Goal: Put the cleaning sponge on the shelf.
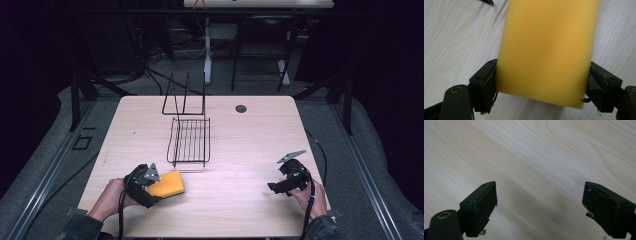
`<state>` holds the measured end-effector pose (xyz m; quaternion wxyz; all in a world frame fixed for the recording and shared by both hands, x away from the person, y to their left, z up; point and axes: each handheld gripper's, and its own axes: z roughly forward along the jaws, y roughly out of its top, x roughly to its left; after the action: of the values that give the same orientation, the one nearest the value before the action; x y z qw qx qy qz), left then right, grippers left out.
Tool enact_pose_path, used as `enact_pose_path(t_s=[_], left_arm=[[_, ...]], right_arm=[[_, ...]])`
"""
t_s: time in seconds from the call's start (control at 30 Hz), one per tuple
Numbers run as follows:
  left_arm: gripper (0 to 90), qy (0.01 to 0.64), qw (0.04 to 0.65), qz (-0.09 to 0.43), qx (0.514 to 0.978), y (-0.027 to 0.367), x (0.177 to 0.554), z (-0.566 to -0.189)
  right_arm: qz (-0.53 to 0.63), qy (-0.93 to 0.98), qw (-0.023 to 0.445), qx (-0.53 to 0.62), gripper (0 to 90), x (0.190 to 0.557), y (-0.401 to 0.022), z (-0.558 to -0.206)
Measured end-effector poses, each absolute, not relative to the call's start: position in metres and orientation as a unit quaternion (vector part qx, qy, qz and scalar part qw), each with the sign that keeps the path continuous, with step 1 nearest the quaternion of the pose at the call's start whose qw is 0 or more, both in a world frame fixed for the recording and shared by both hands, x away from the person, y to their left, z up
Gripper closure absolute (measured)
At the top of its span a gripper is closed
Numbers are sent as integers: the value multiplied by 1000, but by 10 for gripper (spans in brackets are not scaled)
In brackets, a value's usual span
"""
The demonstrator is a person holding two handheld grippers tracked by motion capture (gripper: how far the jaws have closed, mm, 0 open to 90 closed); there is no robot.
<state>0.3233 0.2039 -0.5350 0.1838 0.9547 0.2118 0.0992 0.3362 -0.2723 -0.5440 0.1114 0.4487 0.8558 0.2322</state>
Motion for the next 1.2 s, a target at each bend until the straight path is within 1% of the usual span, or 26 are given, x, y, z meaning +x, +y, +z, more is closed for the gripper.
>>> enact_pose_path(t_s=[0.73, 1.2], left_arm=[[215, 217, 195, 103, 951, 210, 319, -527], [215, 220, 206, 108, 947, 214, 318, -515]], right_arm=[[231, 858, 117, 444, 128, 334, -273, -541], [227, 863, 120, 436, 124, 334, -271, -542]])
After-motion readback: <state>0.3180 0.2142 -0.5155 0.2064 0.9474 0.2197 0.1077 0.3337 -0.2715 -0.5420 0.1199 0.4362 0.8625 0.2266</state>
